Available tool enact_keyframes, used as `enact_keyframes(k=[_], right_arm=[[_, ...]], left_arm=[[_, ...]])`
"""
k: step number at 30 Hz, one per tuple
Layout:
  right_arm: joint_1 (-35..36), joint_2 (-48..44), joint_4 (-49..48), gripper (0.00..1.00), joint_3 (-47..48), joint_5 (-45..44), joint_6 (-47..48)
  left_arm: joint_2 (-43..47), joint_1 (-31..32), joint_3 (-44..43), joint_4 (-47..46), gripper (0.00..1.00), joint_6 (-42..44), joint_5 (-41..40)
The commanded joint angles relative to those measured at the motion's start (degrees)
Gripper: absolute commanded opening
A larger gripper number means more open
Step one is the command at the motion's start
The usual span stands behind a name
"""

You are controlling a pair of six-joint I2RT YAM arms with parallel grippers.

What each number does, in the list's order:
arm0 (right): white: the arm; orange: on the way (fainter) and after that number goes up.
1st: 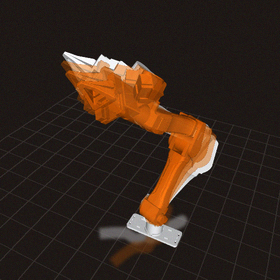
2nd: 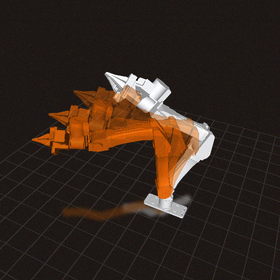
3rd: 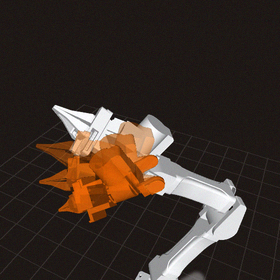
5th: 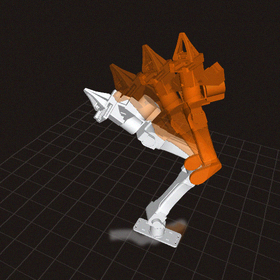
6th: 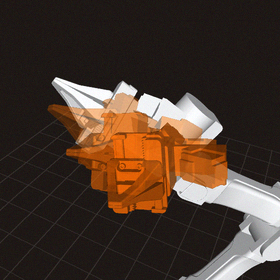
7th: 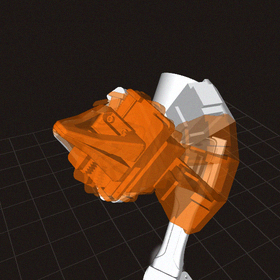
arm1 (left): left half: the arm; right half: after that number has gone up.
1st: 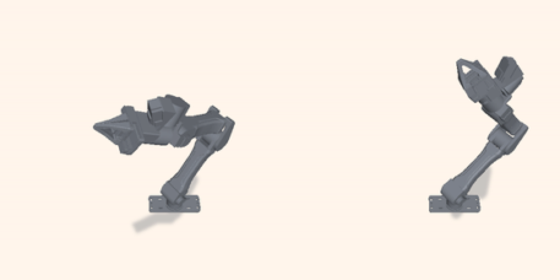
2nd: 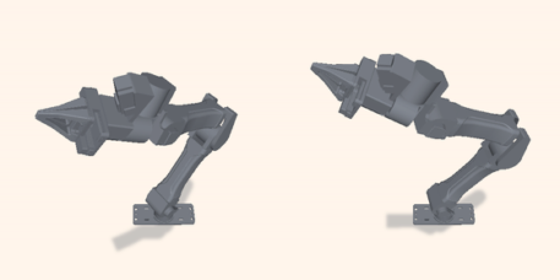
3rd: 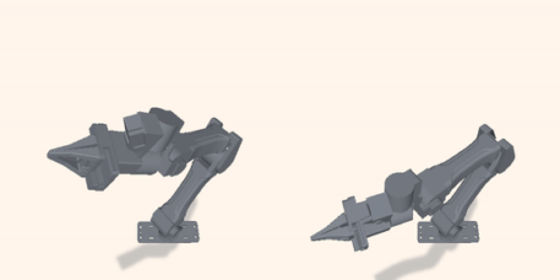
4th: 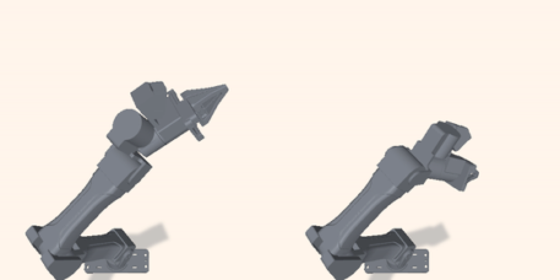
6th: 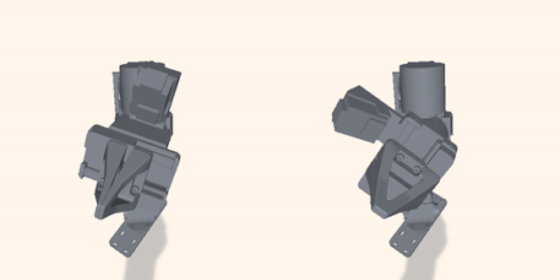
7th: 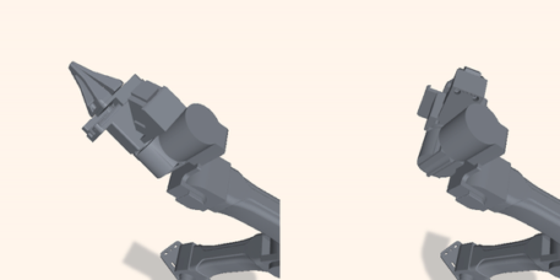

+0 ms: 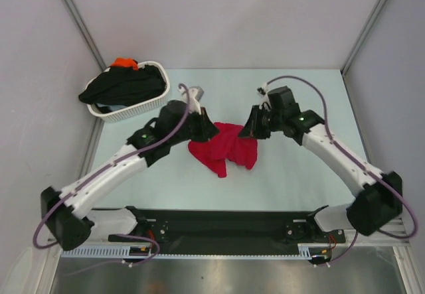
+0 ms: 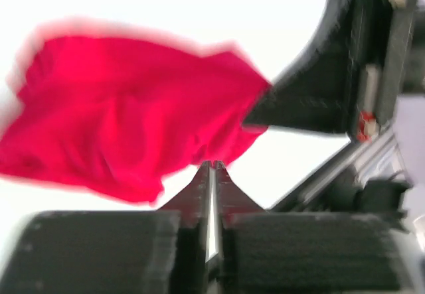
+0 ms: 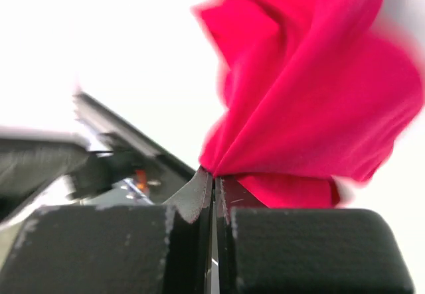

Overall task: Fold and stack the t-shirts
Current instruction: Flatten the tshirt out

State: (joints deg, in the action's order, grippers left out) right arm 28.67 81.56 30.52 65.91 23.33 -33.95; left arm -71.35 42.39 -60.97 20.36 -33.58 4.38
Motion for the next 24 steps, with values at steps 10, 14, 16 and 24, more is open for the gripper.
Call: enact_keyframes(k=[10,14,16,24], right_arm=[[5.3,-19.1,4.2,0.0,41.2,8.3,-0.1],[5.4,-19.4,-5.9,0.0,38.8,9.2,-6.9],[5.4,-18.7,-10.0,0.0,35.6,8.3,-8.1],[1.5,2.9,-19.6,0.0,26.9,5.6,-6.3]], left_arm=[[23.4,-0.6,-9.5,12.6,0.68,6.9,-14.7],[26.9,-0.6,-10.3,16.8,0.71,6.7,-15.9],[27.3,-0.6,-10.7,18.6,0.74,6.7,-16.2],[25.8,-0.6,-12.8,23.4,0.77,9.5,-11.8]])
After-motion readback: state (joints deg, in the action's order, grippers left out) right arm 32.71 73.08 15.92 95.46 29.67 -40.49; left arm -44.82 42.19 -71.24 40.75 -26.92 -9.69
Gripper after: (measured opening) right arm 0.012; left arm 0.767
